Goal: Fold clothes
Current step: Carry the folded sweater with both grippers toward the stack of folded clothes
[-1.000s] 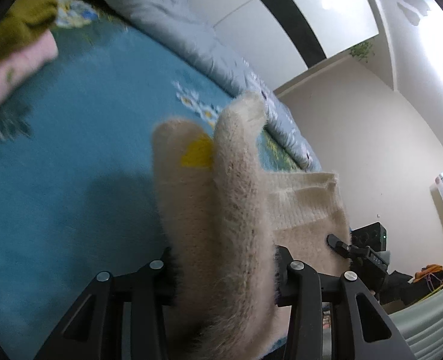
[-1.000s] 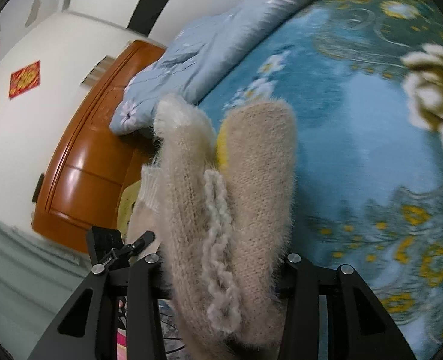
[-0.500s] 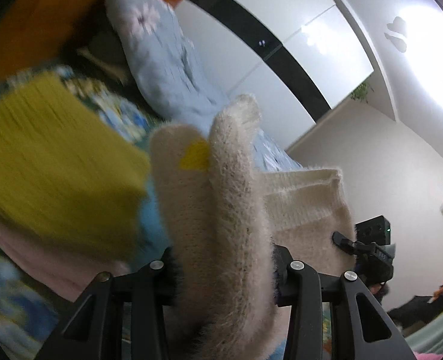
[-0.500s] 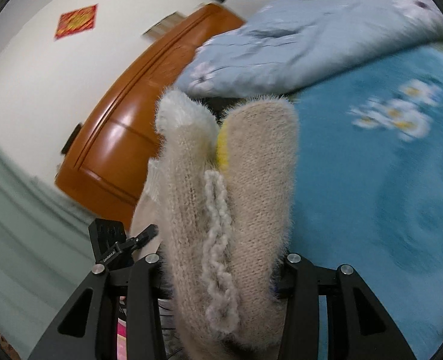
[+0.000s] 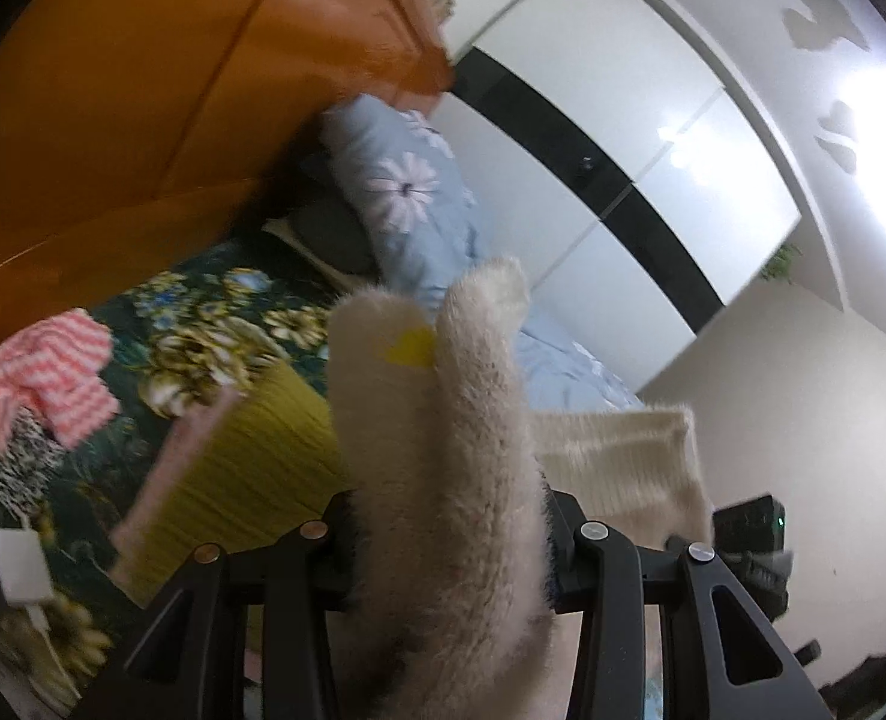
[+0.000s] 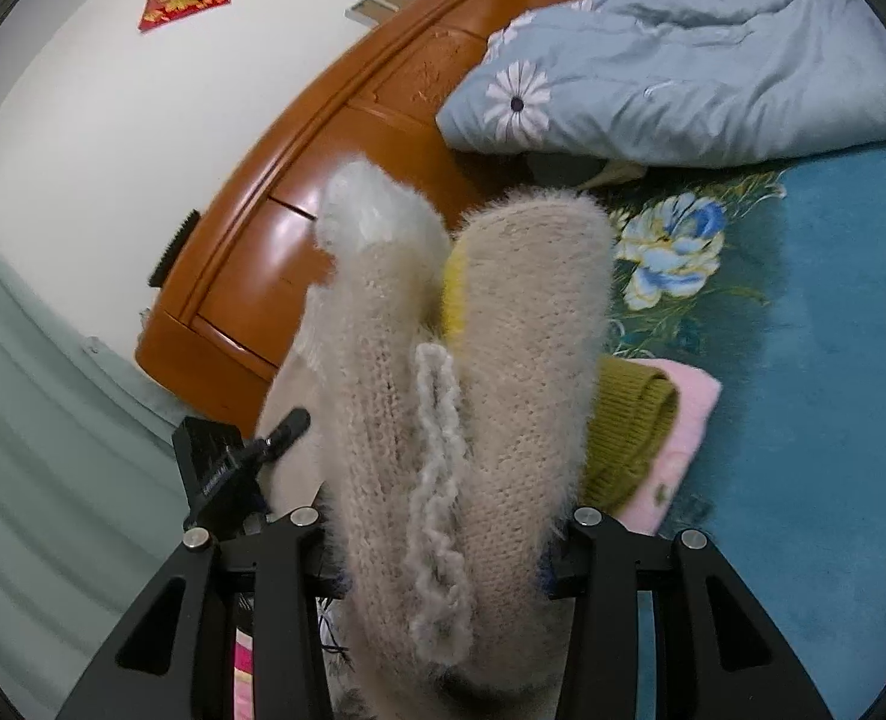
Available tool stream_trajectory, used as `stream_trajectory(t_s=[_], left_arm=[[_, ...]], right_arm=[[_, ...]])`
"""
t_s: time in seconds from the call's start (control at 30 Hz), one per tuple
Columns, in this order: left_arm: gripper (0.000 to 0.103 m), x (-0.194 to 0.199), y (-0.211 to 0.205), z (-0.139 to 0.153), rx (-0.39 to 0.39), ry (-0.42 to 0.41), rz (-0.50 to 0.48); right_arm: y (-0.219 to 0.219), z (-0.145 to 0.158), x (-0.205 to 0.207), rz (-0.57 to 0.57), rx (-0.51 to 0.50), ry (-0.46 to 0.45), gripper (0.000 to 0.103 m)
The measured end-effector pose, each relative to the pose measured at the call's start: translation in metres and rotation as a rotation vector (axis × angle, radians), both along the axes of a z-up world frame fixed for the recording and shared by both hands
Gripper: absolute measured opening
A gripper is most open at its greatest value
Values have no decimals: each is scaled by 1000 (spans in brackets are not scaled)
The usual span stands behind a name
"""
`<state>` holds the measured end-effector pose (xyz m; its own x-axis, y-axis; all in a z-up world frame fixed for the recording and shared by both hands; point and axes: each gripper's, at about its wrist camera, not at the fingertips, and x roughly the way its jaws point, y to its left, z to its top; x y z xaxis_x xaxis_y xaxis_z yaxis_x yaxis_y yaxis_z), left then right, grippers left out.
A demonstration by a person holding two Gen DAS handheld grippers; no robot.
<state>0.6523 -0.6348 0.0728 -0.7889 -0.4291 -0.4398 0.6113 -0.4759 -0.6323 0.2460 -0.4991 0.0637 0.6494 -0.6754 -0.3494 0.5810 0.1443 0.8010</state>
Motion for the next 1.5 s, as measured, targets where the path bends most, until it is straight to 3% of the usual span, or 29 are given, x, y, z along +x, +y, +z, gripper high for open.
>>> stream_trajectory(t_s=[0.17, 0.27, 0.43, 0.53, 0.67, 0.77, 0.97, 1.2, 1.33, 1.43, 1.5], left_arm=[[44, 17, -37, -21, 36, 3, 41], [44, 29, -48, -44, 84, 36, 90], [44, 35, -71, -89, 158, 15, 163], [43, 47, -79, -105, 185, 69, 223], [44, 44, -88, -119, 212, 47, 248], [45, 39, -92, -123, 209, 23, 243], [50, 23, -92, -120, 179, -146, 296], [49, 21, -72, -91, 86, -196, 316], [49, 30, -55, -68, 36, -164, 351], [49, 33, -41, -50, -3, -143, 361], [49, 23, -29, -39, -42, -158, 315]], right_arm=[[-22, -23, 24, 13, 27, 27, 44], [-29, -39, 35, 17, 29, 35, 44], [-41, -71, 37, -21, 62, 26, 44], [-45, -91, 27, -60, 95, -33, 44], [-51, -118, 17, -101, 154, -95, 45], [-49, -127, 17, -105, 174, -90, 46], [-38, -134, 22, -97, 188, -109, 47], [-30, -122, 19, -88, 212, -105, 51], [-24, -113, 13, -79, 218, -75, 53], [-14, -105, 4, -79, 207, -29, 54], [-6, -95, -1, -102, 185, 15, 54]])
